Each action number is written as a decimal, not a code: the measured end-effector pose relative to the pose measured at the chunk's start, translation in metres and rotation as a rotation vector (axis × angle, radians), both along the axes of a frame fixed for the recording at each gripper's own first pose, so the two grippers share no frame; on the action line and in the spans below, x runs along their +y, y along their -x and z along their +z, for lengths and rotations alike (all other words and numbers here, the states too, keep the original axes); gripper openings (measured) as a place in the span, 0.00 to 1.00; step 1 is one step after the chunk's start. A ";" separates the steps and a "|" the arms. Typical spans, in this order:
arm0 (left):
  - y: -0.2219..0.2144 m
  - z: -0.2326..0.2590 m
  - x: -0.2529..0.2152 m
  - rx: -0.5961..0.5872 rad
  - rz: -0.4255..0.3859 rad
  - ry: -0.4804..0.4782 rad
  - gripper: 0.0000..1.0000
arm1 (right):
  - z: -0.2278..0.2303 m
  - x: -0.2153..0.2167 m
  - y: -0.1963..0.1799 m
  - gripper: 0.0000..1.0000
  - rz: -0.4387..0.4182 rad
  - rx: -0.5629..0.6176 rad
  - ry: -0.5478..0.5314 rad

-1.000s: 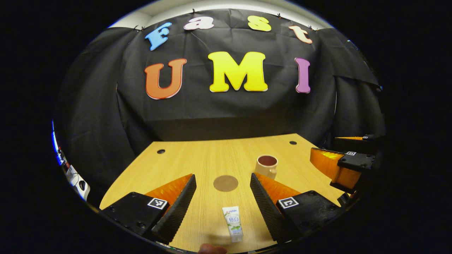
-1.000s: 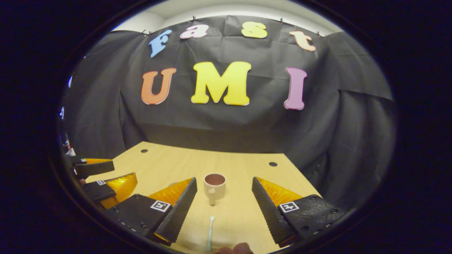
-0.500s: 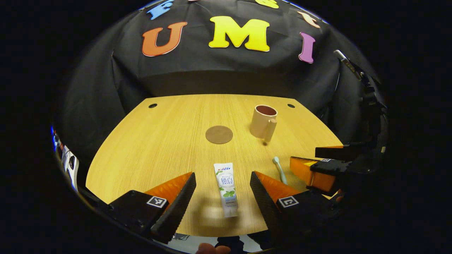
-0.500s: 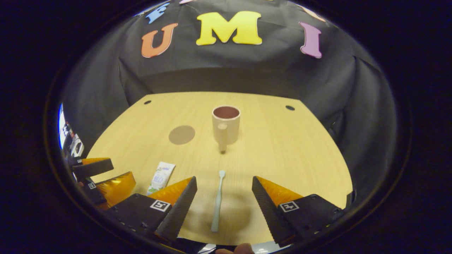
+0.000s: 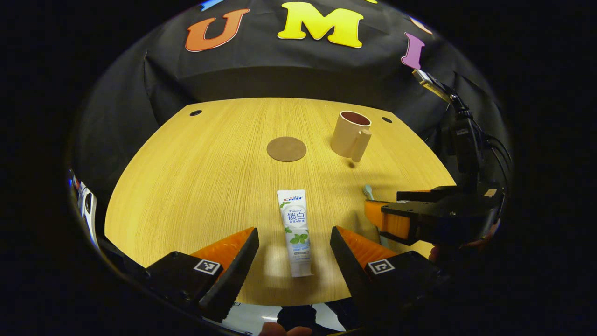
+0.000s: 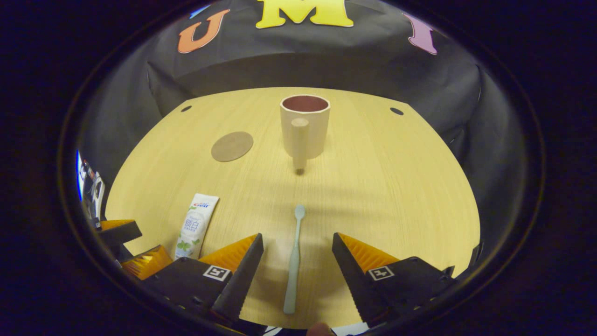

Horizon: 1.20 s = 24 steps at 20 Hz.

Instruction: Put the toothbrush and toothpaste on the desktop into the cup, then pick up the cup and place it on the coaster on the desktop.

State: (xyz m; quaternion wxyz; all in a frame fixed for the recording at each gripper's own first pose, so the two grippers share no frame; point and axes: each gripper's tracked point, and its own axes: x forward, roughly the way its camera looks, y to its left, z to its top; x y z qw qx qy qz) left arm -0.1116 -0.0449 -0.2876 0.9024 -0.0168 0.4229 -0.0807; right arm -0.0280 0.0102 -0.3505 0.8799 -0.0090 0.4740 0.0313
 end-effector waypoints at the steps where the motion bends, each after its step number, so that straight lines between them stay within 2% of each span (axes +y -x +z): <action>1: 0.000 -0.003 0.001 0.013 0.004 -0.001 0.99 | -0.003 0.002 -0.003 0.85 -0.002 0.005 -0.005; 6: 0.002 -0.007 0.007 0.045 0.020 -0.007 0.98 | -0.010 0.009 -0.008 0.70 0.007 0.022 -0.003; 9: -0.002 -0.011 0.008 0.055 0.025 -0.008 0.98 | -0.014 0.009 -0.008 0.51 0.004 0.040 -0.004; 14: -0.003 -0.008 0.005 0.062 0.022 -0.010 0.98 | -0.025 0.007 -0.004 0.53 -0.023 0.083 -0.022; 17: 0.000 -0.008 0.004 0.065 0.019 -0.009 0.98 | -0.025 0.009 -0.007 0.51 -0.020 0.079 -0.025; 18: 0.000 -0.009 0.003 0.070 0.020 -0.006 0.99 | -0.022 0.007 -0.008 0.53 -0.026 0.072 -0.014; 20: 0.000 -0.010 0.002 0.077 0.022 -0.001 0.99 | -0.025 0.007 -0.009 0.21 -0.025 0.076 -0.018; 22: -0.002 -0.011 0.002 0.076 0.022 0.000 0.99 | -0.030 0.007 -0.010 0.21 -0.026 0.078 -0.031; 24: -0.003 -0.016 0.002 0.088 0.022 -0.002 0.98 | -0.025 0.006 -0.011 0.03 -0.030 0.075 -0.038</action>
